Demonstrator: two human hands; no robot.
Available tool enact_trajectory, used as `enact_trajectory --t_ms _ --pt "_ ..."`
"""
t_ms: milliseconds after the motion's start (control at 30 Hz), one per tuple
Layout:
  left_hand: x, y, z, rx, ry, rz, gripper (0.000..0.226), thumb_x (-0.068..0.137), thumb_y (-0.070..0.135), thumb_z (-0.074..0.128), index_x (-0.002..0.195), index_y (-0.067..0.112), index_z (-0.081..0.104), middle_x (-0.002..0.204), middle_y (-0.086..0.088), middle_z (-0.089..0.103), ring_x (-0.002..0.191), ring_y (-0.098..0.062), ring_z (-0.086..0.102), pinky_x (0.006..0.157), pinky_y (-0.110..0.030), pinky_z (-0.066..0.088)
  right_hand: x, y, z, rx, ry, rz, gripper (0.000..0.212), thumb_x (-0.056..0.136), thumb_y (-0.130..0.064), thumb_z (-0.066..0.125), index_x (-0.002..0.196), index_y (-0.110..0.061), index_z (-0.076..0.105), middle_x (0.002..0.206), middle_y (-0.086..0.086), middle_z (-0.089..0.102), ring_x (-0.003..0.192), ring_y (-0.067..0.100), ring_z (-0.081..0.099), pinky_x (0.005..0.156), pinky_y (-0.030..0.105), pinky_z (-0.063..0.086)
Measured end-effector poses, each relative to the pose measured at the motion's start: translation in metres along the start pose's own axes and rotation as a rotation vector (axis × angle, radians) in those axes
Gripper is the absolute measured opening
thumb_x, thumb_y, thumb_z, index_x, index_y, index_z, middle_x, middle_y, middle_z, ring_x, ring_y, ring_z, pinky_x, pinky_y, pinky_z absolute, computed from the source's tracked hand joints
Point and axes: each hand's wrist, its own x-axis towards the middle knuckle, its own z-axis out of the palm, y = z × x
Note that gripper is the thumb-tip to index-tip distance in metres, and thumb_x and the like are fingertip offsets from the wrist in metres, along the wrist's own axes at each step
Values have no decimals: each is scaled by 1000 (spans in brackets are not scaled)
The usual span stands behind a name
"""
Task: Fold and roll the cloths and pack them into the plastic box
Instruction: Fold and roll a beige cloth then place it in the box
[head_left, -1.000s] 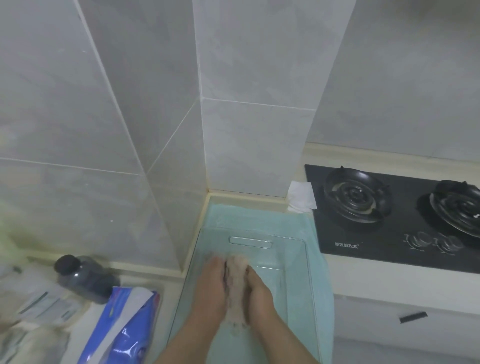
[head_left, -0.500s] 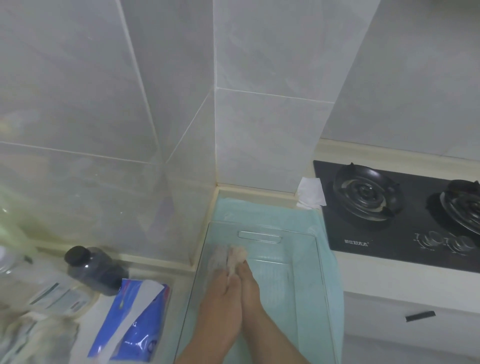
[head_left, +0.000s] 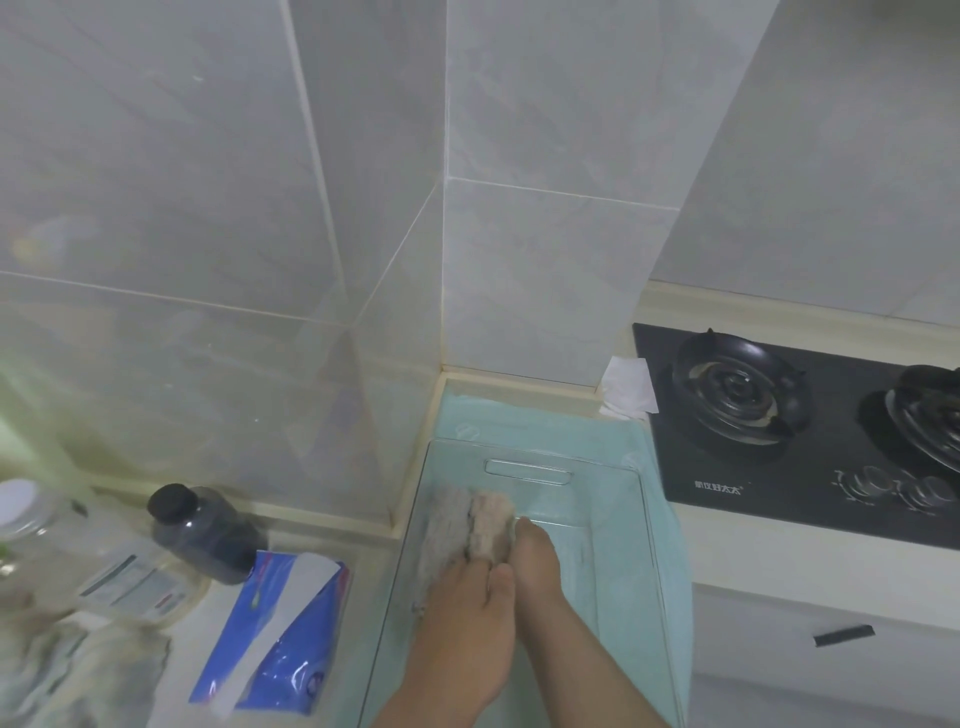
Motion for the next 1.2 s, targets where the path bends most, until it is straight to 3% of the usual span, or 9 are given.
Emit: enact_trajectory --t_ms 167,233,300,433,500,600,833,967,1200 --pt "-7 1 -2 -43 38 22 32 100 36 26 97 23 55 103 6 53 102 -11 49 94 -34 41 -2 8 -3 139 -21 40 25 71 -39 41 61 -17 45 70 4 53 70 22 48 79 43 46" --pt "-12 3 -4 -44 37 38 30 100 36 26 97 26 54 104 7 53 103 -11 49 93 -32 41 2 12 -3 202 -49 53 44 67 -45 43 77 -4 57 87 16 65 79 26 56 91 46 48" --pt "-21 8 -10 -107 58 66 28 100 37 28 93 30 54 100 12 54 97 -3 50 85 -22 41 -4 6 -6 214 -29 54 55 76 -45 42 97 3 58 108 20 64 97 33 61 98 49 45" --pt "-35 23 -43 -370 136 86 30 100 34 36 83 28 60 85 15 62 82 7 56 71 -8 39 -35 -23 -23 103 18 -123 25 96 -29 43 90 -10 58 91 1 55 92 23 53 83 33 41" --pt "-38 26 -68 -518 164 102 27 96 41 42 84 32 64 87 19 66 85 12 58 82 -15 45 -55 -38 -35 69 -44 -238 20 90 -26 51 85 -8 57 84 -3 52 80 15 48 73 31 39" --pt "-44 26 -107 -666 187 160 32 78 43 47 94 25 68 102 0 70 100 -18 64 93 -38 50 -92 -58 -55 -42 -99 -405 11 91 -17 54 83 -17 62 86 -6 58 83 15 54 80 32 45" --pt "-86 20 -150 -724 303 237 23 99 10 43 94 8 65 100 -15 68 103 -32 63 88 -37 51 -163 -95 -90 18 -147 -545 12 92 -13 55 92 -17 66 102 5 66 92 20 63 83 32 53" --pt "-133 22 -149 -743 404 259 19 93 21 51 92 12 68 95 -8 72 95 -22 67 76 -27 51 -186 -108 -95 20 -247 -600 12 91 -13 55 93 -15 67 102 6 66 91 20 62 85 34 54" --pt "-238 33 -126 -787 750 233 18 89 22 54 92 12 69 92 -7 72 90 -24 64 83 -37 51 -245 -95 -108 -127 -594 -800 21 91 -15 56 110 -19 65 107 -6 66 100 13 62 94 36 51"
